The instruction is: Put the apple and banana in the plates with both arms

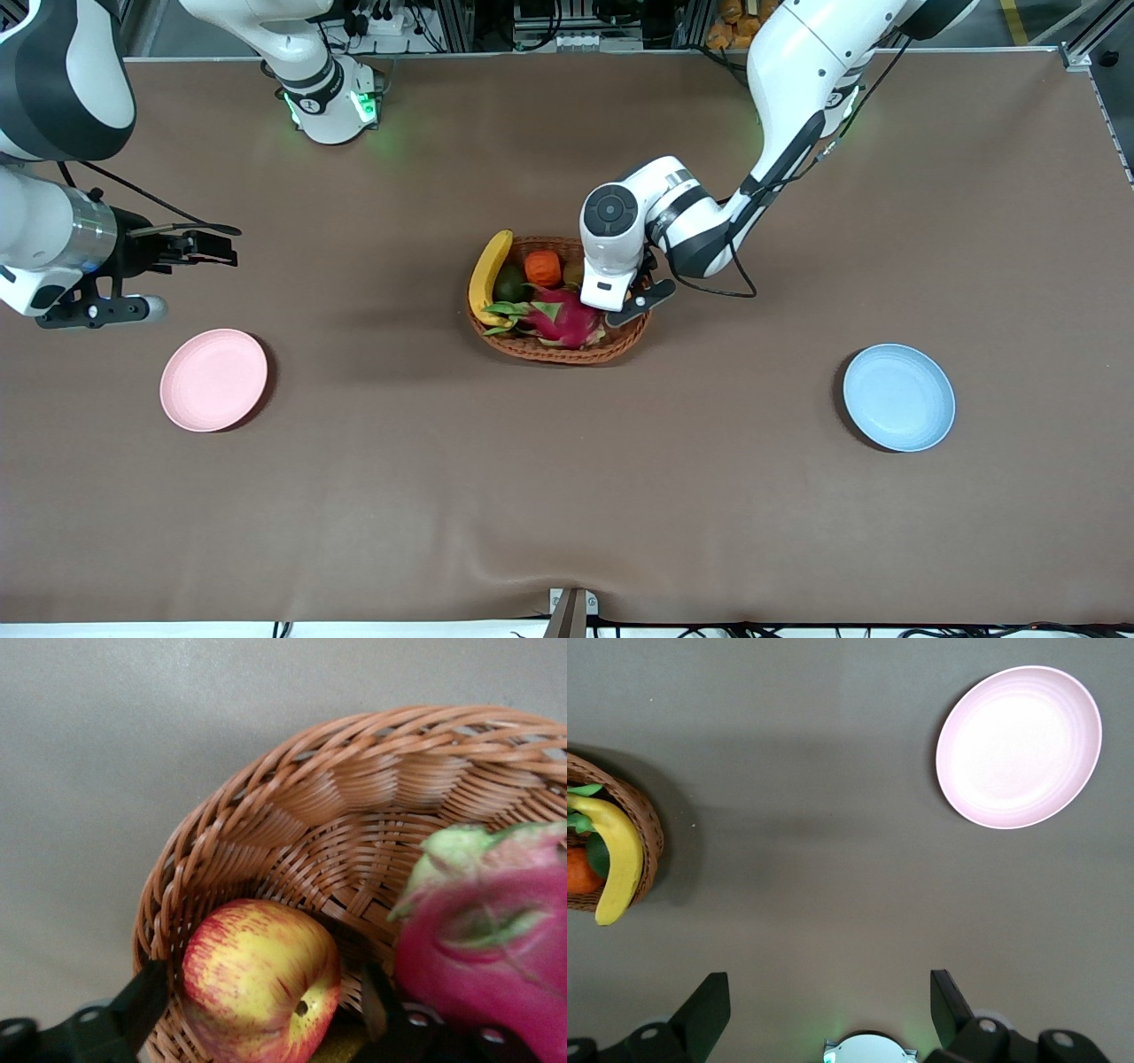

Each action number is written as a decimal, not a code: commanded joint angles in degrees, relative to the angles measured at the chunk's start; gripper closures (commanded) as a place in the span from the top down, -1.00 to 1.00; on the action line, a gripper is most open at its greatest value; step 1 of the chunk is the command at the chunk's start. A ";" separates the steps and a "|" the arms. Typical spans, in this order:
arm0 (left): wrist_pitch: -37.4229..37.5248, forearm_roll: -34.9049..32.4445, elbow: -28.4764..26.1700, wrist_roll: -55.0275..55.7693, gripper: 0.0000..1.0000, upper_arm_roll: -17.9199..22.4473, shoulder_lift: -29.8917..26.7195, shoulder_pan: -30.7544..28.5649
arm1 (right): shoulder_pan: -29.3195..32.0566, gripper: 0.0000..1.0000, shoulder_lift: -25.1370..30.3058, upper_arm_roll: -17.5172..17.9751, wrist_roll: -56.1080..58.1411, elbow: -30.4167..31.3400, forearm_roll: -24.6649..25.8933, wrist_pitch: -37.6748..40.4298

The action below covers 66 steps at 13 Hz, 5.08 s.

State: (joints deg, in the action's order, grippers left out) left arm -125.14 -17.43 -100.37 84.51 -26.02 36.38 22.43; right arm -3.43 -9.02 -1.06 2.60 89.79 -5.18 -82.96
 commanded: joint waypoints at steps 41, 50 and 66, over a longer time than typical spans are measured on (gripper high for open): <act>11.20 -0.50 6.03 -67.64 1.00 -5.09 -13.69 -48.62 | -30.75 1.00 -13.56 -0.09 -39.85 15.15 -8.97 -30.67; 33.98 3.19 22.05 -74.14 1.00 -9.40 -19.06 -48.79 | -34.28 1.00 -16.73 -0.09 -40.04 19.54 -8.53 -40.78; 35.92 6.51 21.35 -75.80 1.00 11.02 -27.58 -28.80 | -31.82 -1.00 -9.98 -0.53 -44.61 19.10 -8.36 -34.29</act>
State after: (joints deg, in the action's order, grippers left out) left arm -90.91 -13.65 -78.32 11.00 -24.14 11.44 -13.78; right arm -36.70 -22.46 -1.90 -41.30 108.21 -13.50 -119.17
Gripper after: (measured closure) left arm 0.000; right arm 0.537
